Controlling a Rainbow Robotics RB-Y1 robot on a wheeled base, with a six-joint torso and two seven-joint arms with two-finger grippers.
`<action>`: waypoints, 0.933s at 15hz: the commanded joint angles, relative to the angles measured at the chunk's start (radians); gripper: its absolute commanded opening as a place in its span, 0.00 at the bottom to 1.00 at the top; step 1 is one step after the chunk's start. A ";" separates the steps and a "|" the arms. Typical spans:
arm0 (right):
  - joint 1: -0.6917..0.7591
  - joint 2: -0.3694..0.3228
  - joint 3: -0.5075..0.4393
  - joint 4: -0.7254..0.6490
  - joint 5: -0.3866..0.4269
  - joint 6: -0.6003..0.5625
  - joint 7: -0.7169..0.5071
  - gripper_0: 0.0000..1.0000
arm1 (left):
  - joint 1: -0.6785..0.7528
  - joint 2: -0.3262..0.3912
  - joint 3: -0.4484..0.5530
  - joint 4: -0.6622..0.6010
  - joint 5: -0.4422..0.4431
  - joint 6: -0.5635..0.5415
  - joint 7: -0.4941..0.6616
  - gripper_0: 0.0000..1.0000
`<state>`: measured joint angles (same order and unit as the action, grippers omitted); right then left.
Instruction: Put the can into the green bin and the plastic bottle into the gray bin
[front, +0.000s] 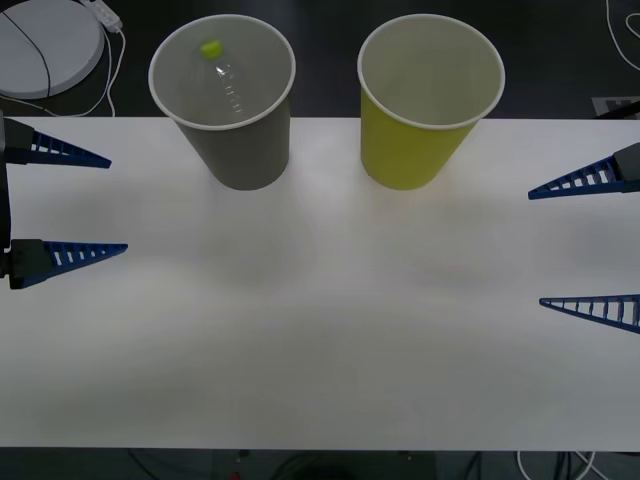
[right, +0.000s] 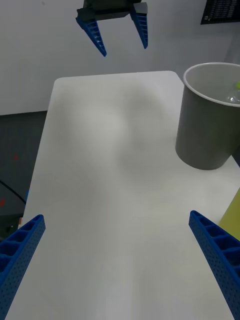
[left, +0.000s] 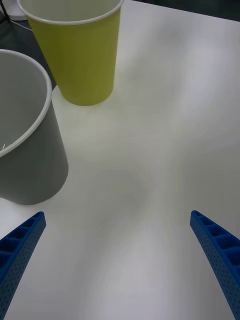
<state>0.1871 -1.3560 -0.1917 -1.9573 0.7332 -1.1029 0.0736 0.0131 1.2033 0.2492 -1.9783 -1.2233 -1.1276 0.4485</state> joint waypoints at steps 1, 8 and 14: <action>0.000 0.000 0.000 0.000 0.000 0.000 0.000 1.00 | 0.062 -0.002 0.054 -0.001 0.041 -0.044 -0.076 1.00; 0.000 0.000 0.000 0.000 0.000 0.000 0.000 1.00 | 0.188 -0.004 0.154 0.001 0.143 -0.132 -0.211 1.00; 0.000 0.000 0.000 0.000 0.000 0.000 0.000 1.00 | 0.226 -0.004 0.197 0.004 0.177 -0.186 -0.244 1.00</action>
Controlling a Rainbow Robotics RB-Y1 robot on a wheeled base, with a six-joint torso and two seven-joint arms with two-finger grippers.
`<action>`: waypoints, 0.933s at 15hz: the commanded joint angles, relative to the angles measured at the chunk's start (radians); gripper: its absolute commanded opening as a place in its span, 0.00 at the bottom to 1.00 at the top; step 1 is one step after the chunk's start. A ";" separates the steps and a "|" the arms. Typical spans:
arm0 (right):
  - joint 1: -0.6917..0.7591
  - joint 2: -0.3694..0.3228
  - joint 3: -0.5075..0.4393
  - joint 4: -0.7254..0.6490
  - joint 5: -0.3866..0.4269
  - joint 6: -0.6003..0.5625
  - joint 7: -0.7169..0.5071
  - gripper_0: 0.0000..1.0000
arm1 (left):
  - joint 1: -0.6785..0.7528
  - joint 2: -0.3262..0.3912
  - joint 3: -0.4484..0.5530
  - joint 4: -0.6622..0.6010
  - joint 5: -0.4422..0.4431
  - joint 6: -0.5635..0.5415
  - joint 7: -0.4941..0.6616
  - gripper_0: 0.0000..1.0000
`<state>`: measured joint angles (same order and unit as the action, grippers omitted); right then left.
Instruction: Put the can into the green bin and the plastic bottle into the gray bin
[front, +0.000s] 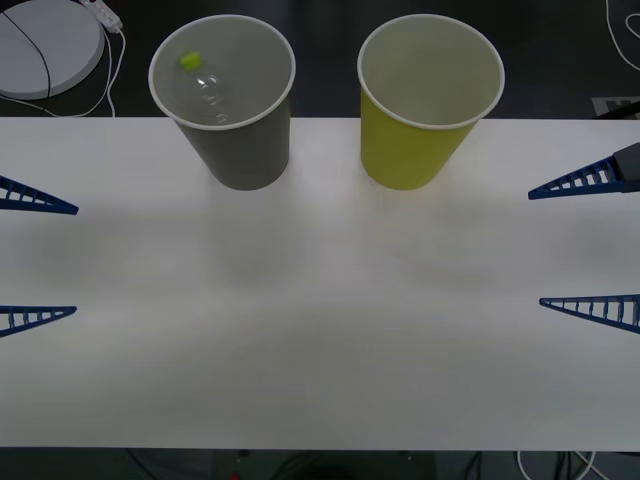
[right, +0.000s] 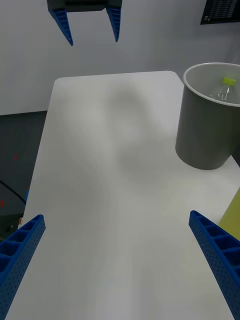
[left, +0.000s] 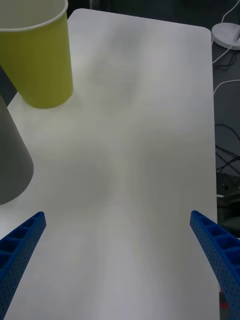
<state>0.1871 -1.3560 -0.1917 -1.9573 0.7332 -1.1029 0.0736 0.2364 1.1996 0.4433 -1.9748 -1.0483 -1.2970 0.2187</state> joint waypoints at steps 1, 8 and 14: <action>0.000 0.000 0.000 0.000 0.000 0.000 0.000 1.00 | 0.014 0.000 0.015 0.001 0.002 -0.021 -0.022 1.00; 0.000 0.000 0.000 0.000 0.000 0.000 0.000 1.00 | 0.067 0.000 0.029 -0.001 0.011 -0.022 -0.097 1.00; 0.000 0.000 0.000 0.000 0.000 0.000 0.000 1.00 | 0.081 0.000 0.029 0.004 0.011 -0.021 -0.111 1.00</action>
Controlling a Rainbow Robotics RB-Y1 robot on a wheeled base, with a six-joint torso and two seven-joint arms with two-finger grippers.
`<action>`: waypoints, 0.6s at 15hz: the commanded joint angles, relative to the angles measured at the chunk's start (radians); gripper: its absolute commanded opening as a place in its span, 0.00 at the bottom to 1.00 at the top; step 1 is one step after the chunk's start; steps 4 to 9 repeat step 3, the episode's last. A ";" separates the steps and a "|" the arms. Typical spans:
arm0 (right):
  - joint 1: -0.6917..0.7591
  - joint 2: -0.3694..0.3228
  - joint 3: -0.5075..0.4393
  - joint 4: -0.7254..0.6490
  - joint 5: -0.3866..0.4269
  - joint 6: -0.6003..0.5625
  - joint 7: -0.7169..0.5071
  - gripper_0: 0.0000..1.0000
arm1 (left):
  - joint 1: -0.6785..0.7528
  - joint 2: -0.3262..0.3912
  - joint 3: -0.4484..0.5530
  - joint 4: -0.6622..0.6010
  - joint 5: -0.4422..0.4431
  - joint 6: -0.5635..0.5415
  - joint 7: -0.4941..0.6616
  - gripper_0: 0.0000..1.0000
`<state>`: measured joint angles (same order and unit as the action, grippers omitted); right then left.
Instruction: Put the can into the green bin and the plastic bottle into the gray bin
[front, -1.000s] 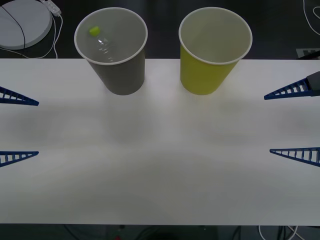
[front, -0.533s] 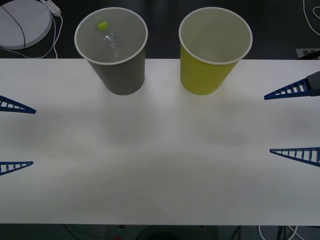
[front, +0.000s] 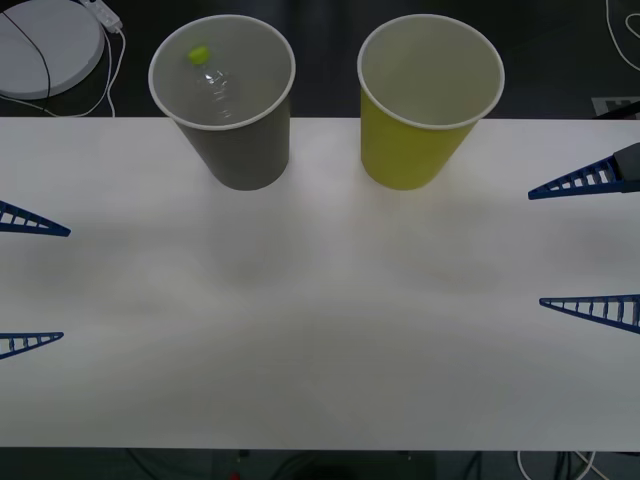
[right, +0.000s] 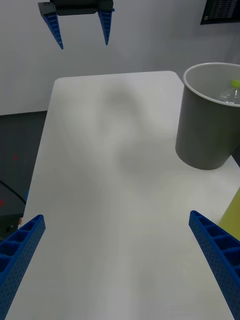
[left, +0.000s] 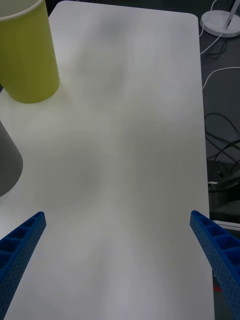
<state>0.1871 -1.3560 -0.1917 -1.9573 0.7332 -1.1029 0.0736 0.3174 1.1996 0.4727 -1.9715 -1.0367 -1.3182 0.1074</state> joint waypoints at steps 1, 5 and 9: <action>0.000 0.000 0.000 0.000 0.000 0.000 0.000 1.00 | 0.000 0.000 0.000 0.000 0.000 0.000 0.000 1.00; 0.000 0.000 0.000 0.000 0.000 0.000 0.000 1.00 | 0.000 0.000 0.000 0.000 0.000 0.000 0.000 1.00; 0.000 0.000 0.000 0.000 0.000 0.000 0.000 1.00 | 0.000 0.000 0.000 0.000 0.000 0.000 0.000 1.00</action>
